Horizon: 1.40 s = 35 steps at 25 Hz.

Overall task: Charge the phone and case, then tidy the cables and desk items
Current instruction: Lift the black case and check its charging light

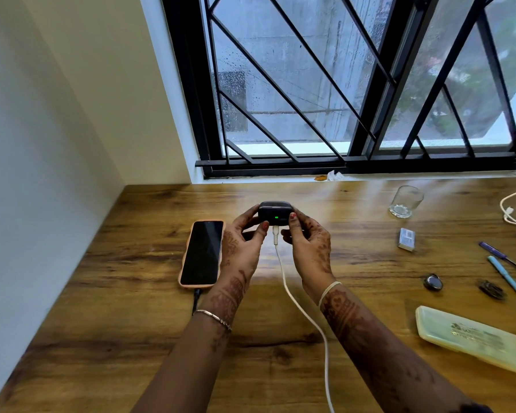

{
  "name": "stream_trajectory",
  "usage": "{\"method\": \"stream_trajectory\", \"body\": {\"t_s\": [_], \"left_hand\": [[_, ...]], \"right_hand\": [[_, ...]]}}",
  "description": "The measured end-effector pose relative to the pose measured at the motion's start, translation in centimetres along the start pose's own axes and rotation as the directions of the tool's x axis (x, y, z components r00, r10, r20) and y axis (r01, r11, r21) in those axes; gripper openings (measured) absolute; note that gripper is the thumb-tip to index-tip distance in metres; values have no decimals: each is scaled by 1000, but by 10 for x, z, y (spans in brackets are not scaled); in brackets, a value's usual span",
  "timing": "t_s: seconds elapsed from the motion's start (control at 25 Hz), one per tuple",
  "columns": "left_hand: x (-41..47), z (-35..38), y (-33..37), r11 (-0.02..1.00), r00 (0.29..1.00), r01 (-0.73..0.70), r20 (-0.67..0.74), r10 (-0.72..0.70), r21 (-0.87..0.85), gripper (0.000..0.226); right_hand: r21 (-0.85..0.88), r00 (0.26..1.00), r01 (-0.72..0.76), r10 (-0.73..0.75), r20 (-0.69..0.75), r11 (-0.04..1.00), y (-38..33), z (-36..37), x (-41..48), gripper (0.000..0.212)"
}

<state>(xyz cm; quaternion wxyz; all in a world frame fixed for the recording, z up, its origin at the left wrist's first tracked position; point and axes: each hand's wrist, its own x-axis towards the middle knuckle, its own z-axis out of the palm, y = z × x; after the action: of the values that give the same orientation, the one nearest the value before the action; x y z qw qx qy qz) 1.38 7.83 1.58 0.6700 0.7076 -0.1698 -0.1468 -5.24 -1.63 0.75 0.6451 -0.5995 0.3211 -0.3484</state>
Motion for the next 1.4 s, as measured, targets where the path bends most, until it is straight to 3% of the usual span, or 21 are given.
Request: {"method": "stream_trajectory", "body": {"t_s": [0.16,0.4,0.6,0.84,1.04,1.16,1.24,1.4], "left_hand": [[12,3,-30,979,1000,26,-2,-26,203,42],[25,6,-63,909,995,88,2,-97,408,40],[35,3,-75,837,998,42,22,-65,546,39],[37,2,-72,814,998,35,20,-57,580,38],[37,1,-71,836,988,103,42,-149,538,41],[37,0,-64,872,962,216,57,-267,439,44],[39,-1,-57,843,956,198,89,-278,501,45],[34,-3,-45,872,959,197,96,-266,447,37]], "right_hand": [[-186,996,-78,86,38,979,32,-1,15,27],[-528,996,0,45,71,849,59,-7,27,28],[-676,987,72,43,152,733,62,-7,31,33],[-692,981,69,77,178,719,59,-10,35,36],[-696,971,38,137,195,717,59,-11,37,38],[-554,958,-120,243,155,824,55,-12,40,41],[-388,940,-232,308,145,892,49,-14,36,41],[-416,970,-148,214,116,897,34,-26,20,35]]}}
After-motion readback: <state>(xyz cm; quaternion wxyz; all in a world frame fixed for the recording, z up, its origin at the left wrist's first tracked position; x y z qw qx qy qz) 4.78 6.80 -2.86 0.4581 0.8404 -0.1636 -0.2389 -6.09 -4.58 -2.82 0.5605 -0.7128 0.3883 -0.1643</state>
